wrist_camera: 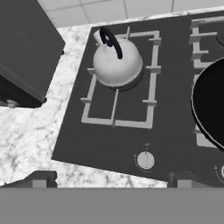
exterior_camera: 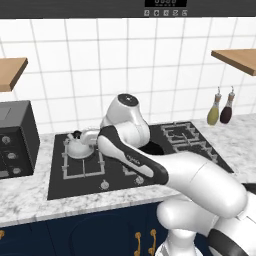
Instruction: Pick the kettle from the counter and place it on a stove burner. Then turn the burner on.
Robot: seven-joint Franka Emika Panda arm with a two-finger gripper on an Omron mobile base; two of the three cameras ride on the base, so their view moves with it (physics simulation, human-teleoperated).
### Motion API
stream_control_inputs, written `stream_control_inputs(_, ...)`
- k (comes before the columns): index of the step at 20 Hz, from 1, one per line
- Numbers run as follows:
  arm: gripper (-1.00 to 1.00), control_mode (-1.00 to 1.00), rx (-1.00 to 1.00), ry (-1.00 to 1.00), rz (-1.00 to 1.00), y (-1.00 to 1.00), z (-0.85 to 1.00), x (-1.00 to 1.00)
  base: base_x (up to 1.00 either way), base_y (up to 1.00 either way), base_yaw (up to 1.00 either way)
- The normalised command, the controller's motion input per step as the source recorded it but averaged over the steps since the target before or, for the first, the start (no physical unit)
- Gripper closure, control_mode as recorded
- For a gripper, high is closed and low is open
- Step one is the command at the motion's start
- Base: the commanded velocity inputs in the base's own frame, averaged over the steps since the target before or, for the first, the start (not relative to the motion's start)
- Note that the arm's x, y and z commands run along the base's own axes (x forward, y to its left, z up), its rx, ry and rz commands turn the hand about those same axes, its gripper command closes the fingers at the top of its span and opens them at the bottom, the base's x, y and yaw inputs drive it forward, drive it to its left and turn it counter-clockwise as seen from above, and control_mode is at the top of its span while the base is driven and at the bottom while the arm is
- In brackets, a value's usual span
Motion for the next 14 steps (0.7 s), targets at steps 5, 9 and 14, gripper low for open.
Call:
stream_control_inputs(5,-1.0,-1.0,-0.04,0.25,-0.23,0.0,-0.22,-0.13,0.0,0.0,0.0)
stream_control_inputs(9,-1.0,-1.0,-0.13,0.25,-0.26,-0.16,-0.34,-0.08,0.0,0.0,0.0)
stream_control_inputs(14,-1.0,-1.0,-0.14,0.2,-0.1,-0.17,-0.43,-0.13,0.0,0.0,0.0)
